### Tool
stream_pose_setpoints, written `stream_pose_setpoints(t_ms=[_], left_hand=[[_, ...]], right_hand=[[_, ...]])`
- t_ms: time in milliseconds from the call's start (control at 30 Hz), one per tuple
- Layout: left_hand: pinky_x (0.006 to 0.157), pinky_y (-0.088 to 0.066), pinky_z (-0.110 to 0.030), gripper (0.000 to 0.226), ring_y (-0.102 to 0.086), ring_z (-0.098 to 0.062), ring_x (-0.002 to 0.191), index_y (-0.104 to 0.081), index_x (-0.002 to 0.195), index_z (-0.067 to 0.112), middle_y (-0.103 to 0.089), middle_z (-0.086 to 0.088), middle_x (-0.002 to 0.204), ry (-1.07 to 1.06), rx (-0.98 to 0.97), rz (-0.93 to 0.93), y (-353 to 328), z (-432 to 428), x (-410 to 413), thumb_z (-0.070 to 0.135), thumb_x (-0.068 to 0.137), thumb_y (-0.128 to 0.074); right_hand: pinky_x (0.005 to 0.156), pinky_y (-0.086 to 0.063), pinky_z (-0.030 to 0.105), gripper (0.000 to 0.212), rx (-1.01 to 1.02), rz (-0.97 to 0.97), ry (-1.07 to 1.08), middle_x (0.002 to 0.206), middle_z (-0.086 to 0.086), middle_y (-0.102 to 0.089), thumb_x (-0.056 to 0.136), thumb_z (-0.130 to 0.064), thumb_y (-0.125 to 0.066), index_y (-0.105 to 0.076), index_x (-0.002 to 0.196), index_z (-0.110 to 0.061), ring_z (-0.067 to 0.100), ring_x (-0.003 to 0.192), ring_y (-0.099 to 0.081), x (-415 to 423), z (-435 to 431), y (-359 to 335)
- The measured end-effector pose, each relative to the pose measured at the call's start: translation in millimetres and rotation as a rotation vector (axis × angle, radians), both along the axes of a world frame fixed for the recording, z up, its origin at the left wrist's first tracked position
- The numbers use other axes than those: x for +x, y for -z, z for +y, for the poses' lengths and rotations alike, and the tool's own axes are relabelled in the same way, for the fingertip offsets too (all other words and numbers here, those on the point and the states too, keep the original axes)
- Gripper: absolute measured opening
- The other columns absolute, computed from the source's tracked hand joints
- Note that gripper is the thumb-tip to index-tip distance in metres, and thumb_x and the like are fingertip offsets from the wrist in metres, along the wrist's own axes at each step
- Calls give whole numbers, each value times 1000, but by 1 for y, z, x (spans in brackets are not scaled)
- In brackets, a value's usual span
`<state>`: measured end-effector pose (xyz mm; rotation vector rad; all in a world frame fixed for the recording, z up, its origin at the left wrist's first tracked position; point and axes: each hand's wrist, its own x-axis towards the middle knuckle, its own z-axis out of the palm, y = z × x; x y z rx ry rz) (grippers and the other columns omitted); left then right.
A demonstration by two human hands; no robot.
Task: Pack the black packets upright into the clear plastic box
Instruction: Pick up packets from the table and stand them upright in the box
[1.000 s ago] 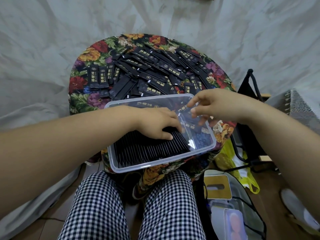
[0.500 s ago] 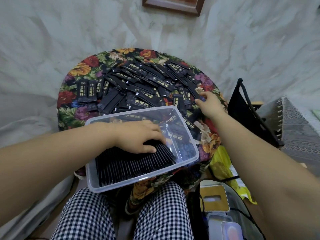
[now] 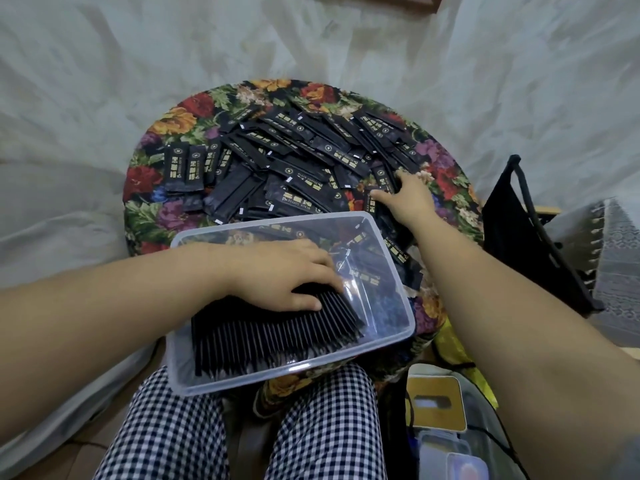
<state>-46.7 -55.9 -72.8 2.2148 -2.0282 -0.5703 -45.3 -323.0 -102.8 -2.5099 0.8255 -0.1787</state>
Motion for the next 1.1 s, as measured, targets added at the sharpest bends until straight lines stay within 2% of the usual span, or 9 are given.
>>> stream_pose_setpoints(t_ms=[133, 300, 433, 500, 633, 800, 900, 1000, 1100], left_hand=[[104, -18, -19, 42, -32, -12, 126, -42, 137, 33, -41, 7, 137, -3, -4, 0, 0, 0, -1, 40, 95, -46], [108, -23, -25, 43, -32, -13, 127, -41, 137, 33, -40, 6, 137, -5, 1, -5, -1, 1, -1, 40, 96, -46], [107, -23, -24, 43, -32, -13, 126, -40, 138, 33, -40, 6, 138, -8, -5, -11, -1, 3, -3, 41, 95, -46], [106, -21, -23, 44, -31, -13, 127, -40, 138, 33, -40, 7, 138, -10, -2, -16, -1, 3, -3, 41, 96, -46], [106, -24, -24, 44, -32, -12, 126, -40, 138, 34, -41, 7, 136, -17, -7, -12, 0, 3, -2, 42, 95, -46], [107, -24, -25, 43, -32, -13, 126, -41, 138, 32, -41, 6, 136, -14, -8, -7, 0, 3, -2, 41, 95, -47], [107, -23, -24, 43, -32, -13, 127, -42, 137, 32, -41, 6, 137, -11, -10, 3, -1, 2, -2, 40, 95, -47], [107, -23, -24, 43, -32, -12, 127, -42, 137, 32, -41, 6, 137, -12, -9, 7, -1, 2, -2, 40, 95, -47], [108, -23, -24, 43, -31, -11, 127, -41, 137, 33, -40, 7, 137, -13, -4, 1, -1, 2, -2, 41, 95, -47]], right_hand=[[103, -40, 37, 58, -26, 1, 17, 137, 8, -54, 87, -35, -67, -49, 137, -14, 29, 125, -49, -3, -8, -7], [83, -41, 31, 45, 63, 113, 23, 130, 19, -54, 95, -22, -57, -50, 132, 2, 31, 104, -56, -2, -14, -23], [68, -38, 33, 37, 127, 176, 19, 88, 17, -50, 93, -38, -58, -59, 92, -1, 23, 74, -46, 7, -15, -30], [74, -42, 34, 45, 80, 206, -3, 91, 19, -52, 89, -48, -58, -57, 89, -3, 27, 80, -51, 13, -11, -32], [95, -46, 41, 76, -42, 294, -27, 130, 26, -55, 84, -50, -64, -50, 128, 10, 38, 116, -56, 20, 0, -33], [90, -41, 34, 67, -9, 311, -87, 137, 23, -48, 93, -40, -56, -38, 138, 6, 37, 122, -49, 20, 2, -36], [87, -43, 37, 51, 25, 214, -88, 124, 24, -57, 98, -33, -50, -45, 130, 6, 35, 105, -57, 11, -4, -44], [80, -56, 41, 25, 354, -78, -66, 84, 9, -65, 100, -19, -46, -48, 117, -1, 19, 65, -63, 1, -16, -49], [66, -54, 32, 20, 438, -322, 18, 74, 3, -60, 100, -19, -47, -45, 113, -4, 7, 50, -58, -5, -25, -47]])
